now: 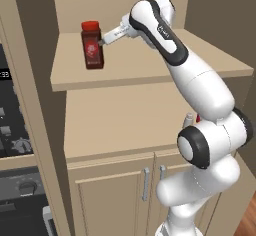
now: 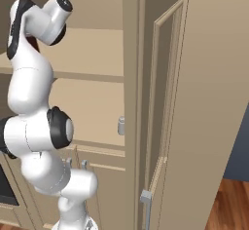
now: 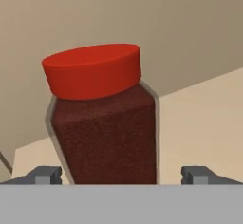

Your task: Collect the paprika, ketchup, and shaker from the cabinet and place them next to the stove.

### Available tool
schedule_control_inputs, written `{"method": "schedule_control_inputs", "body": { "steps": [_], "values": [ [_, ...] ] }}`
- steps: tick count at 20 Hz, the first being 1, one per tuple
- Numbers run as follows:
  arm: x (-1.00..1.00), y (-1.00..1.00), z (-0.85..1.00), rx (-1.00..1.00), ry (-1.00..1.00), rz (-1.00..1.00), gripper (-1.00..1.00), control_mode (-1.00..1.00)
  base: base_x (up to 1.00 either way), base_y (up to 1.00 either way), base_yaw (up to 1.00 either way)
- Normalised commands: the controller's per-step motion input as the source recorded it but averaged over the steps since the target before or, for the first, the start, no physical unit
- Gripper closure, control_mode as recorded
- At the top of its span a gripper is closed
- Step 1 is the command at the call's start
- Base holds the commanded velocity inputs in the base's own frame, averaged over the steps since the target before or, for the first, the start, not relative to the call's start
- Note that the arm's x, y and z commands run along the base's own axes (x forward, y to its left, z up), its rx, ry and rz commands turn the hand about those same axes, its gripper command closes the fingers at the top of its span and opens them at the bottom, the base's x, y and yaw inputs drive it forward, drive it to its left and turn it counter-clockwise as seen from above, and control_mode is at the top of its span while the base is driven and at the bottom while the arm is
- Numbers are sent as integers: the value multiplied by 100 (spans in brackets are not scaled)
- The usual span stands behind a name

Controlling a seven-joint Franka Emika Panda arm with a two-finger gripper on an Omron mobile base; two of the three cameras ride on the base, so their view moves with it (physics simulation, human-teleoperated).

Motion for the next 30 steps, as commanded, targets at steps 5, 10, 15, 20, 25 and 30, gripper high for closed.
{"method": "schedule_control_inputs", "body": {
  "steps": [5, 10, 15, 20, 25, 30],
  "values": [
    [0, 14, 1, -8, -1, 3, -100, -100, 0, 0, 0],
    [1, 28, 0, -8, -1, 3, -100, -100, 0, 0, 0],
    [5, 25, 0, -6, 0, 4, -100, -100, 0, 0, 0],
    [6, 26, 0, -5, 0, 3, 100, -100, 0, 0, 0],
    [2, 15, 0, -3, 0, 2, 100, -100, 0, 0, 0],
    [0, 3, 0, 0, 0, 0, 100, -100, 0, 0, 0]
  ]
}}
